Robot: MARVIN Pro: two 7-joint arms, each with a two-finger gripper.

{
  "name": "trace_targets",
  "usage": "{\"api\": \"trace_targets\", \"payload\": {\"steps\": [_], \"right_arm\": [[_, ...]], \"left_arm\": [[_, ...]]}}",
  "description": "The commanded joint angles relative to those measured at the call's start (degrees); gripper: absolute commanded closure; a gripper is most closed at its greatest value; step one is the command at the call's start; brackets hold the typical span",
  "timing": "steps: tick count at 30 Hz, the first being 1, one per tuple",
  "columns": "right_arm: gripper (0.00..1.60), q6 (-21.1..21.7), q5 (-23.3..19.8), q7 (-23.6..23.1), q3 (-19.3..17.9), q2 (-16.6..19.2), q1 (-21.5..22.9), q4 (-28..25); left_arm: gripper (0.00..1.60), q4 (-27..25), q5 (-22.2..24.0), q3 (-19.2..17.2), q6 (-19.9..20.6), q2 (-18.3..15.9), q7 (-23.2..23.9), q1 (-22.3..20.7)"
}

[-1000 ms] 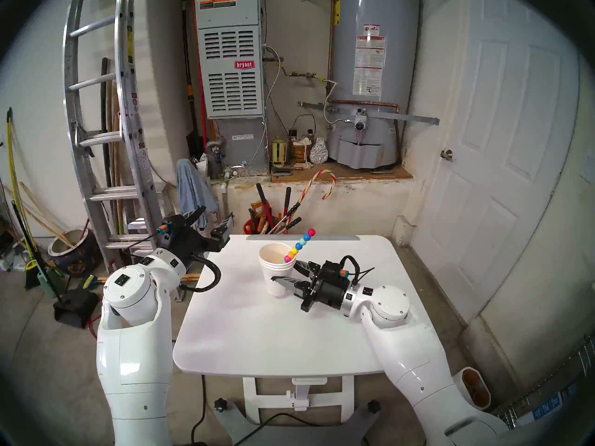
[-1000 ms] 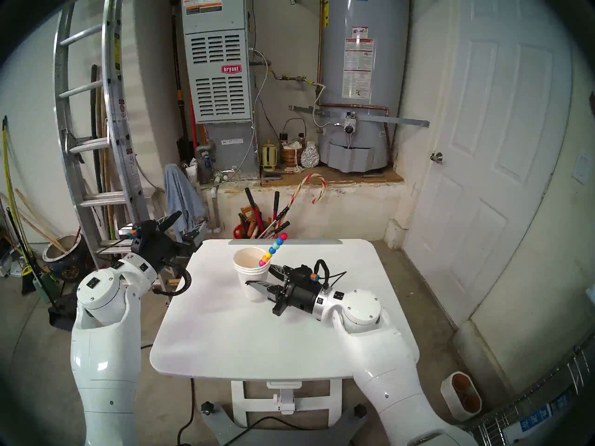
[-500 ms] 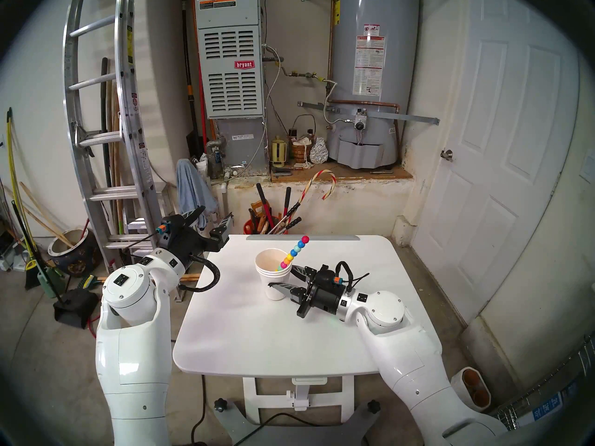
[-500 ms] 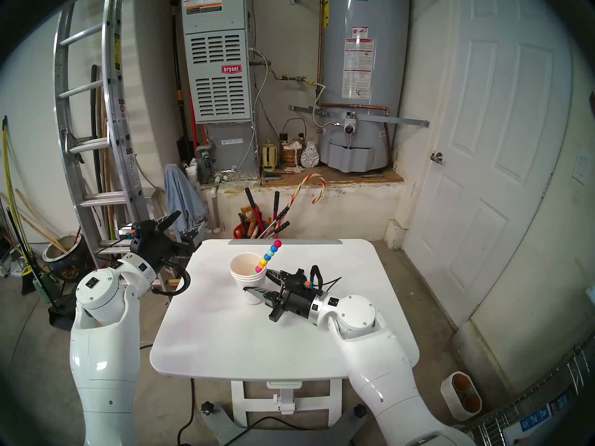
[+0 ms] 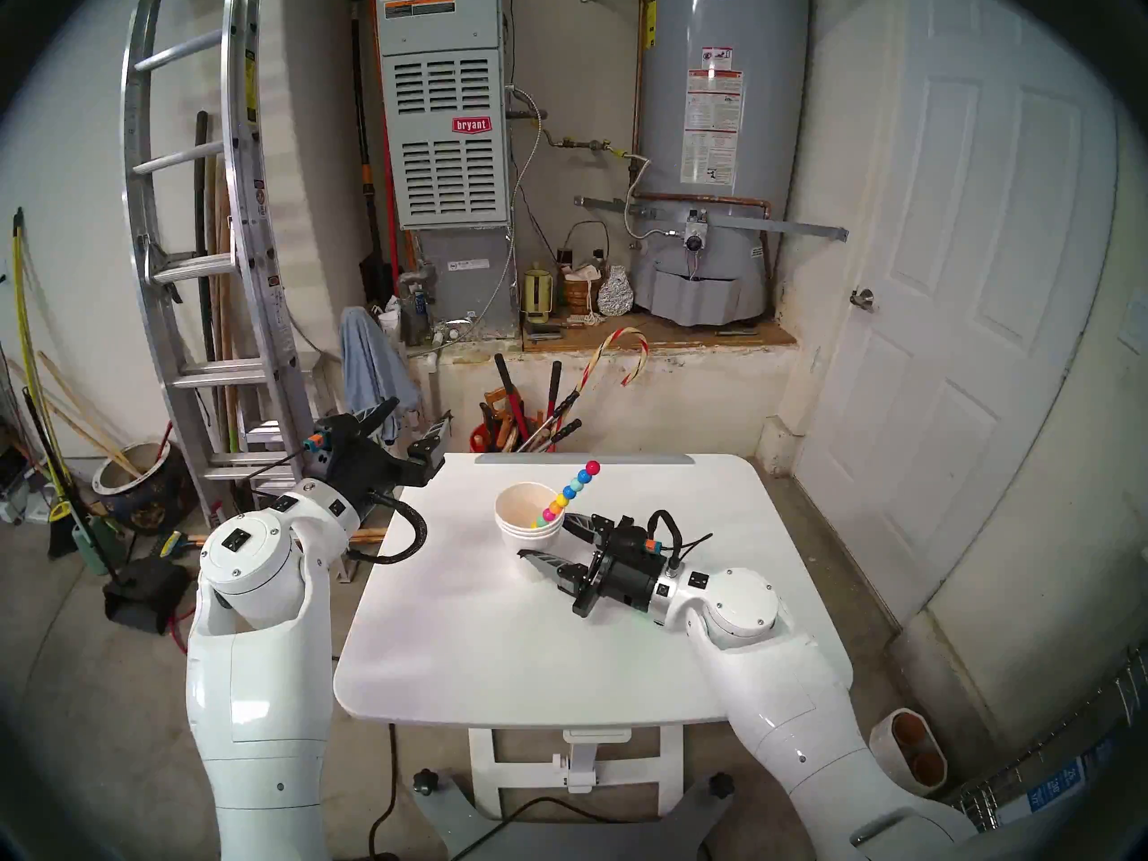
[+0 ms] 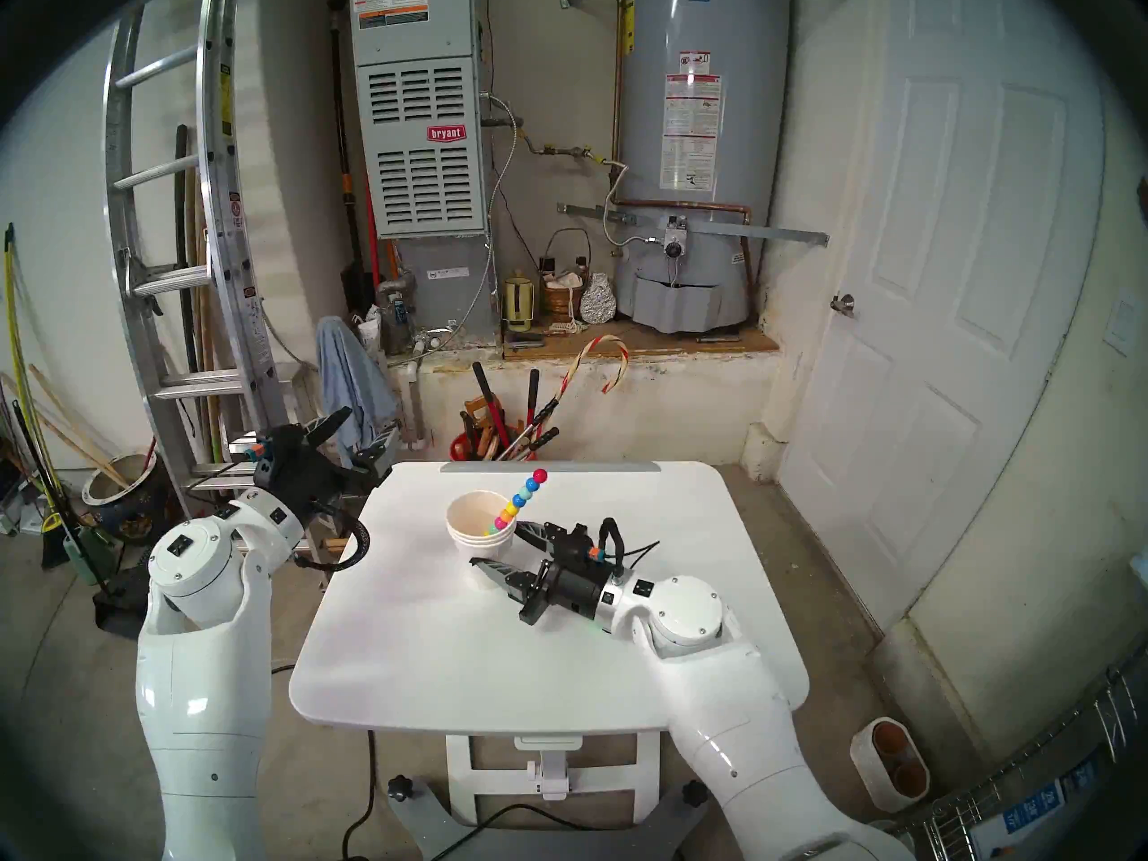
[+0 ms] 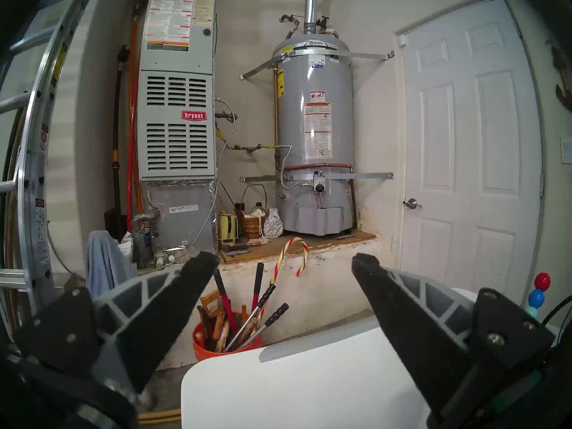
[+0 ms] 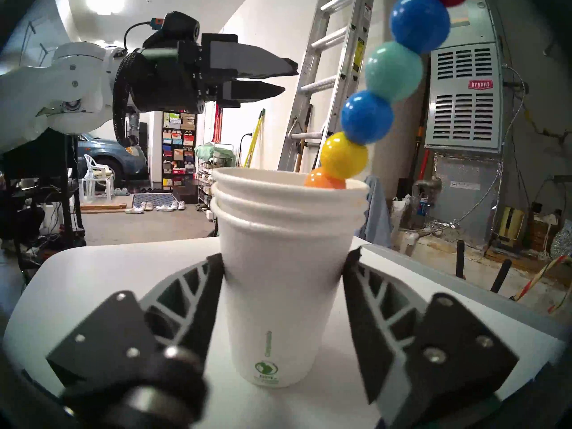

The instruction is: Switch the marker to another color

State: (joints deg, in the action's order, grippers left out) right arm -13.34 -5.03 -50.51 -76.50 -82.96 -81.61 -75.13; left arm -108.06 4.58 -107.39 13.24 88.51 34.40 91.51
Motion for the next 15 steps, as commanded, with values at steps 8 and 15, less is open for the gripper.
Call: {"api": "trace_targets", "payload": {"steps": [8, 15], "right_arm": [[0.00, 0.8, -1.6, -1.4, -1.0, -0.6, -0.2, -2.8], [0.00, 3.0, -1.9, -1.6, -2.5, 0.5, -2.1, -5.8]], "left_arm": [[0.00, -0.8, 0.0, 0.3, -0.4, -0.1, -0.2, -0.8], [0.00, -0.7, 0.2, 0.0, -0.5, -0.2, -0.2, -0.8]]}}
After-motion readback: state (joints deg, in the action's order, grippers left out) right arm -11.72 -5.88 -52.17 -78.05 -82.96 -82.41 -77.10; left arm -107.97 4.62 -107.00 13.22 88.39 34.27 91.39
